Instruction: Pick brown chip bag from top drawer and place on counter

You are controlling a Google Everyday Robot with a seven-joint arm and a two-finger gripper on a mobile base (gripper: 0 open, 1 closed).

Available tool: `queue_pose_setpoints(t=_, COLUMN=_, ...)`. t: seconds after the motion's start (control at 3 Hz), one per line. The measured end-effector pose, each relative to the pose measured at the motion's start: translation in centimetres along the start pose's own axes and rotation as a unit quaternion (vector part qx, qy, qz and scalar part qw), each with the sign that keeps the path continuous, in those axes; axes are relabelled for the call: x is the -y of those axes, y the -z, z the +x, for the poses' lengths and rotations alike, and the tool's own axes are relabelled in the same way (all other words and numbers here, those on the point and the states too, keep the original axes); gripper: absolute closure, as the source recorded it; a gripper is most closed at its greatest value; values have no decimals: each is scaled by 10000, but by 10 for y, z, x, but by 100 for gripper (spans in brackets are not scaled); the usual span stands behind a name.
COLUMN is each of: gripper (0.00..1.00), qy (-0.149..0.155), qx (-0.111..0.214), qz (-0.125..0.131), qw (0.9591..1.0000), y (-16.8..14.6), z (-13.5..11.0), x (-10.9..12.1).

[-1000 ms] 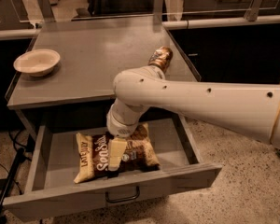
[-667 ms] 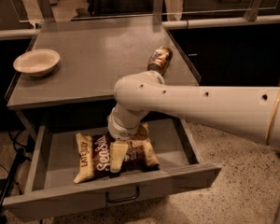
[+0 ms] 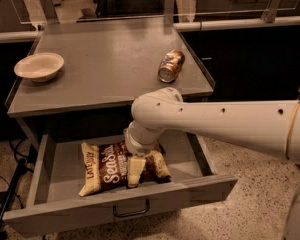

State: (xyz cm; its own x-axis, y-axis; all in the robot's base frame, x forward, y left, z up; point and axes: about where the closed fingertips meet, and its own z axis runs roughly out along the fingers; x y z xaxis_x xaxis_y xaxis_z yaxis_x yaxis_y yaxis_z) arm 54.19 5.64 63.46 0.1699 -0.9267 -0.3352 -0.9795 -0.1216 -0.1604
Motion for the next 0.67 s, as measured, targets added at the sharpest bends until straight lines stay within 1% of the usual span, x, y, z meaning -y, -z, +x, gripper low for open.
queue_pose_setpoints(t=0.33, gripper=0, qy=-127, qx=71, qz=-11, qw=9999, y=-21, z=16, x=0)
queue_pose_setpoints(t=0.67, gripper=19, qy=-128, qx=75, qz=-15, qw=9999, y=-21, z=16, x=0)
